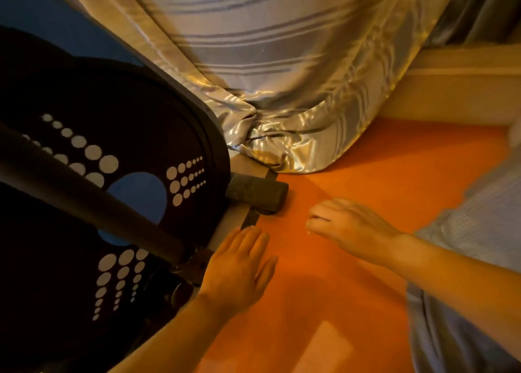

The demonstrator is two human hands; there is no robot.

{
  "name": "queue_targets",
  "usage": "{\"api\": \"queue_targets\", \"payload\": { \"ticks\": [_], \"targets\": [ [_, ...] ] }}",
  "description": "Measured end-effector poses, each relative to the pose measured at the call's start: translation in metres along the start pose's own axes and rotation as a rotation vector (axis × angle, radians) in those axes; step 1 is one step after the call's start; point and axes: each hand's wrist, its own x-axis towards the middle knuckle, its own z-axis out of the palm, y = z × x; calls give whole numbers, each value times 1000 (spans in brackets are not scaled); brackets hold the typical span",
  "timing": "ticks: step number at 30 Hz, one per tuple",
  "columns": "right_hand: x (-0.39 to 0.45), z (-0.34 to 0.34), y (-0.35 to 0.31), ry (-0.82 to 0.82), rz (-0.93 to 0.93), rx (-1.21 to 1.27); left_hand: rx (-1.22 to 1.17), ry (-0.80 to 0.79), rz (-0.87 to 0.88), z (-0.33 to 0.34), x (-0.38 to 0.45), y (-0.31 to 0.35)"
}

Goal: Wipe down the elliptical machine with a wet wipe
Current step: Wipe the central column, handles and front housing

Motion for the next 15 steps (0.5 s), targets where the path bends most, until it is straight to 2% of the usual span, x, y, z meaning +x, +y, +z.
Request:
{"api": "queue_targets", "payload": {
  "ticks": [6,15],
  "targets": [
    [18,-61,36,66,-83,10,92,60,65,-48,54,13],
    [13,-141,82,35,-90,41,-70,57,47,-125,113,53]
  ]
}}
